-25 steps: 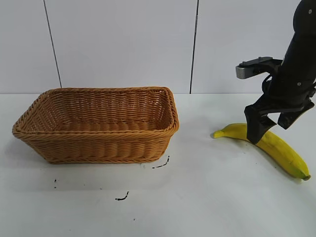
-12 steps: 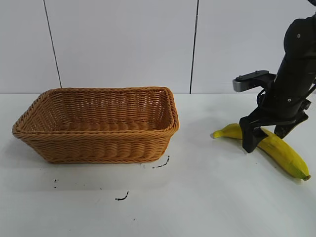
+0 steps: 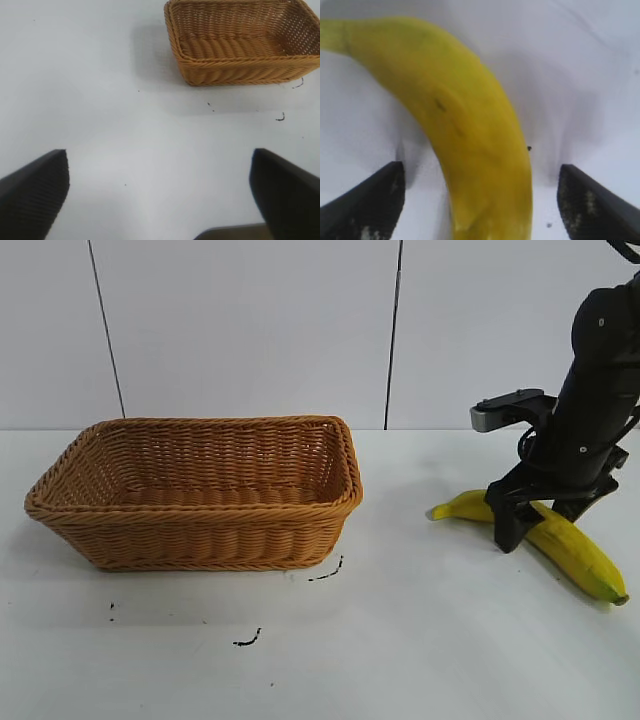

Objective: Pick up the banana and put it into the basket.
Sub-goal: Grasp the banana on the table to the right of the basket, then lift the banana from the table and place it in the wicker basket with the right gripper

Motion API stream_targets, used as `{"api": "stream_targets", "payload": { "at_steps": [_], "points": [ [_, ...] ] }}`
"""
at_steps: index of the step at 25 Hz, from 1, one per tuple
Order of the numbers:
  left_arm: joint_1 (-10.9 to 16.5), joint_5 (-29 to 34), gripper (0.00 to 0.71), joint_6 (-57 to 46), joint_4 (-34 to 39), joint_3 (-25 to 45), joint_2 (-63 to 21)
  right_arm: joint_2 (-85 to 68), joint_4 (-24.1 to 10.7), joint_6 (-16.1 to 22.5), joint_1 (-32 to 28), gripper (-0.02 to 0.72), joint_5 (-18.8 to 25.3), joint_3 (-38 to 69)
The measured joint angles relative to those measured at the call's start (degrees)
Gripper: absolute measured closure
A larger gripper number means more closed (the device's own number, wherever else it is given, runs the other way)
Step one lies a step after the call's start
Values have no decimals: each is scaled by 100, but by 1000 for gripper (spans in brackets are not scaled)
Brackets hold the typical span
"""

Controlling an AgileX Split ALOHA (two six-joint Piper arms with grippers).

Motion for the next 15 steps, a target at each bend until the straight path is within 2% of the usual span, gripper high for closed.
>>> {"api": "stream_targets", "payload": {
  "at_steps": [1, 2, 7, 10, 15],
  "points": [
    [0, 0, 15, 0, 0, 0, 0, 0, 0, 14, 0, 254, 5, 0],
    [0, 0, 15, 0, 0, 0, 0, 0, 0, 89, 0, 393, 11, 0],
    [0, 0, 15, 0, 0, 0, 0, 0, -90, 162, 0, 384, 245, -100],
    [0, 0, 15, 0, 0, 0, 0, -12, -114, 174, 0, 384, 833, -449],
    [0, 0, 15, 0, 0, 0, 0, -258, -34, 174, 0, 384, 2054, -1515]
  ]
}}
